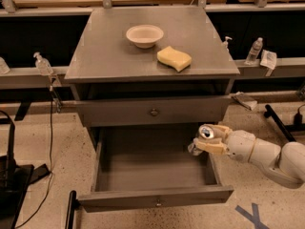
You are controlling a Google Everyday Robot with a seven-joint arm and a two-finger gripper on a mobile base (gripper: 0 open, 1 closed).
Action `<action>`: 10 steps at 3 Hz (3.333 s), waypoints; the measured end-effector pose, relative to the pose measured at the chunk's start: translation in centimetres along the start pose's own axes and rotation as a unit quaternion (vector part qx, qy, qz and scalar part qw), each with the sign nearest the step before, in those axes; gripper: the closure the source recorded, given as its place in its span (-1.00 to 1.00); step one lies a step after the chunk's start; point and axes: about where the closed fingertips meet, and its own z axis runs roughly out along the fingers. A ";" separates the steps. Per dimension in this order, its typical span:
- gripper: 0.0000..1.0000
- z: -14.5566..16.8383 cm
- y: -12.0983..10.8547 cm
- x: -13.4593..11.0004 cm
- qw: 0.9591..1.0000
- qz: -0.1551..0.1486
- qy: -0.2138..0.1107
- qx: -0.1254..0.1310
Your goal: Place redbull can into middle drawer
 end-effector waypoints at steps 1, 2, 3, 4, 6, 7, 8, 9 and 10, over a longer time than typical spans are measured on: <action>1.00 -0.8 -3.1 4.7 0.999 -0.005 0.025 0.024; 1.00 -0.7 -5.3 10.5 0.999 0.002 0.026 0.028; 1.00 1.5 -5.9 15.1 0.999 0.019 0.035 0.005; 1.00 4.3 -5.6 18.6 0.996 0.030 0.078 -0.020; 1.00 6.7 -5.6 23.6 0.992 0.043 0.110 -0.035; 0.67 7.1 -5.4 24.9 0.993 0.031 0.106 -0.039; 0.20 7.3 -5.3 25.8 0.994 0.019 0.104 -0.040; -0.42 7.6 -5.1 25.7 0.993 0.020 0.103 -0.044; -0.87 7.9 -4.9 25.7 0.993 0.020 0.103 -0.045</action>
Offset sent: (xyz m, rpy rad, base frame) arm 0.0598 -0.0740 -0.1746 -0.0354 0.0426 -0.0771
